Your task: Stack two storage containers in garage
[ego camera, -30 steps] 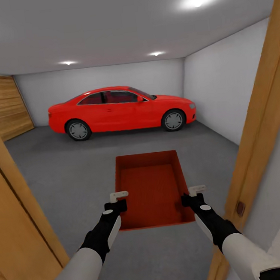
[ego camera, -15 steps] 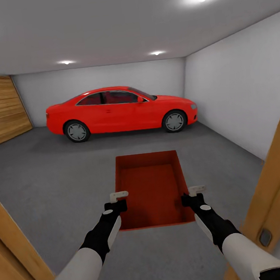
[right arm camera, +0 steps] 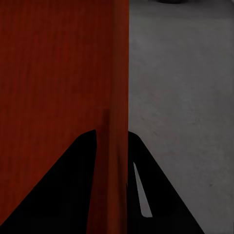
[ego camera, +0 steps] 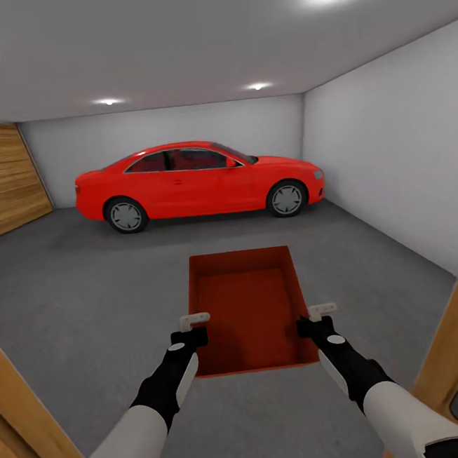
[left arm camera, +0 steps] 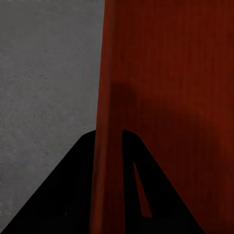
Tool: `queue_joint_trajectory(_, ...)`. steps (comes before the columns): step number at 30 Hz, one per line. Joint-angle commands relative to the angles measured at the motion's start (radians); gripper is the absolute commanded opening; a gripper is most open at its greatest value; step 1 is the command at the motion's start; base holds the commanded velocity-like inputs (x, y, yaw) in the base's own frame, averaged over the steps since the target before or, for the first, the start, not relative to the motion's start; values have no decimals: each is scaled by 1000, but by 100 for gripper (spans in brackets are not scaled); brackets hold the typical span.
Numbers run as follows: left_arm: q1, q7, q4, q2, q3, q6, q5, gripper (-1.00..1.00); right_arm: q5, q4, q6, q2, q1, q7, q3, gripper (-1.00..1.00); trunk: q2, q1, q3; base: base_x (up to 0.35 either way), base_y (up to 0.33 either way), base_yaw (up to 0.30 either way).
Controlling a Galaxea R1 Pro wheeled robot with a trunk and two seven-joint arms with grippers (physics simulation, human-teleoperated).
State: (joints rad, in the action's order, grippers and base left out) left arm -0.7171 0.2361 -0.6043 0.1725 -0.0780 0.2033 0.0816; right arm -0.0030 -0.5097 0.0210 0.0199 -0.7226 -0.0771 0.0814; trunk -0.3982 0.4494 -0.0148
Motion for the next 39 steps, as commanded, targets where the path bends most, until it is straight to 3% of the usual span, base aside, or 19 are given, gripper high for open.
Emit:
queue_joint_trajectory(1, -1, 8, -53, 1, -4, 4, 10, -100, -2, 2, 2, 0, 0, -4, 1, -100, -2, 1, -2, 58, 27, 0)
queue_joint_trajectory(8, -1, 8, -49, 1, -4, 4, 10, -100, -2, 1, 1, 0, 0, -4, 1, -100, -2, 1, -2, 136, 7, 0)
queue_joint_trajectory(39, -1, 8, -41, 1, -2, 4, 10, -100, -1, 1, 2, 0, 0, -4, 1, -100, -2, 1, -2, 319, 0, 0)
